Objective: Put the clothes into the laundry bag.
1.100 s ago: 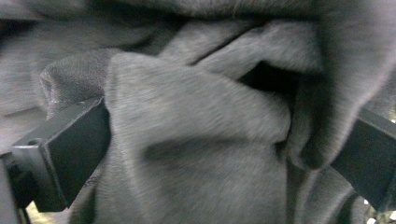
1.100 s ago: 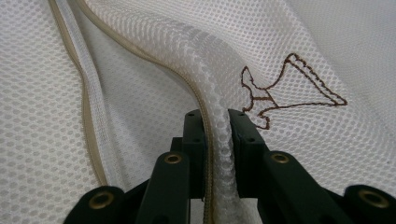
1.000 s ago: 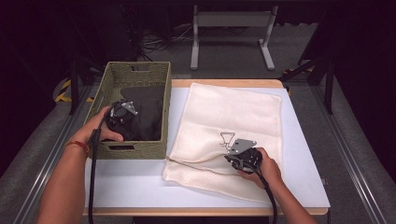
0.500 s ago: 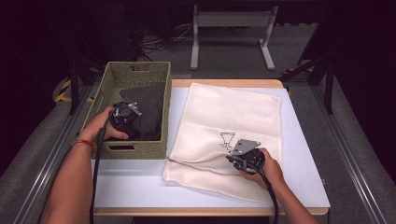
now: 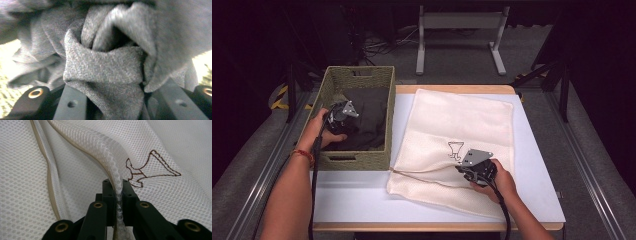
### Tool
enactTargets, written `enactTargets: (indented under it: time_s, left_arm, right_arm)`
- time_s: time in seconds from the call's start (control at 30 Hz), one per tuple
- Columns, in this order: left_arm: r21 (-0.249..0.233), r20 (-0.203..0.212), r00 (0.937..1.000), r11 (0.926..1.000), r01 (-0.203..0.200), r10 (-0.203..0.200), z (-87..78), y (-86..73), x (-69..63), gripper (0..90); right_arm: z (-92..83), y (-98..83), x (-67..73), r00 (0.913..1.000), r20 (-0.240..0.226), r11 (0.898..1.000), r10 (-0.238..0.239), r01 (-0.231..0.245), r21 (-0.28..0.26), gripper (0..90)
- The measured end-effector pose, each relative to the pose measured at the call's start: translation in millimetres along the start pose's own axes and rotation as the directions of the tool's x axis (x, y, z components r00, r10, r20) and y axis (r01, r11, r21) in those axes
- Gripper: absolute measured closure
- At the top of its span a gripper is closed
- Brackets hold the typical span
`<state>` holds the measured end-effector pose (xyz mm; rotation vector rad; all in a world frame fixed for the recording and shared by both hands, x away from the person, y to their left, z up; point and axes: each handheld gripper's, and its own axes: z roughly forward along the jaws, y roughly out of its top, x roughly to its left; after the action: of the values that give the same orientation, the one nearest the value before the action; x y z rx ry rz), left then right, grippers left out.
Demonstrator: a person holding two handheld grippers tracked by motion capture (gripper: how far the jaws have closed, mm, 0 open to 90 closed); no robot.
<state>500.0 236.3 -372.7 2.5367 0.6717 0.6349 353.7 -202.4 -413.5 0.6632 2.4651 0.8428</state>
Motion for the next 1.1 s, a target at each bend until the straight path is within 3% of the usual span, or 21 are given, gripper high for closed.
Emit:
enactTargets:
  time_s: [0.2,0.27,0.33,0.5,0.6,0.77,0.87,0.9,1.03,1.1]
  left_arm:
    - [-0.111,-0.040,0.9984,0.9933,0.034,-0.038,-17.7,-1.1,-1.8,68.6]
    - [-0.154,-0.029,0.9970,0.9859,0.067,-0.072,-24.4,-3.6,2.1,68.6]
    - [-0.196,-0.043,0.9944,0.9768,0.087,-0.097,-32.3,-5.3,4.0,68.7]
    - [-0.307,-0.046,0.9895,0.9444,0.117,-0.137,-48.5,-9.8,0.8,68.8]
    - [-0.370,-0.054,0.9832,0.9179,0.143,-0.175,-55.3,-14.6,-1.4,69.1]
    - [-0.444,-0.058,0.9759,0.8809,0.164,-0.210,-66.5,-21.0,-6.2,69.3]
    - [-0.501,-0.061,0.9717,0.8492,0.168,-0.228,-78.3,-23.6,-12.9,69.3]
    - [-0.513,-0.061,0.9715,0.8424,0.166,-0.229,-81.1,-24.2,-14.3,69.3]
    - [-0.583,-0.051,0.9660,0.7931,0.177,-0.253,-95.6,-30.2,-22.3,69.2]
    - [-0.604,-0.044,0.9659,0.7768,0.178,-0.255,-102.4,-32.3,-26.7,69.2]
  right_arm:
    - [-0.5,-0.1,-0.5,1.0000,0.000,1.000,0.002,-0.002,-0.005,84.6]
    - [-0.6,0.2,-0.7,1.0000,0.000,1.000,0.001,-0.001,-0.004,84.6]
    - [-1.0,0.1,-0.9,1.0000,0.001,1.000,0.001,-0.001,-0.007,84.7]
    - [-2.3,0.3,-0.9,1.0000,0.005,1.000,0.000,0.000,-0.015,85.0]
    - [-2.9,0.4,-1.5,1.0000,0.003,1.000,0.003,-0.003,-0.017,85.1]
    - [-3.9,0.8,-0.6,0.9999,0.009,1.000,0.003,-0.003,-0.022,85.2]
    - [-4.6,0.9,-1.1,1.0000,0.009,1.000,0.002,-0.002,-0.025,85.3]
    - [-4.7,1.0,-1.0,0.9999,0.010,1.000,0.005,-0.005,-0.028,85.4]
    - [-7.6,1.6,-1.4,0.9998,0.019,0.999,-0.001,0.001,-0.040,85.8]
    - [-9.4,2.2,-1.7,0.9997,0.024,0.999,0.007,-0.006,-0.050,86.0]
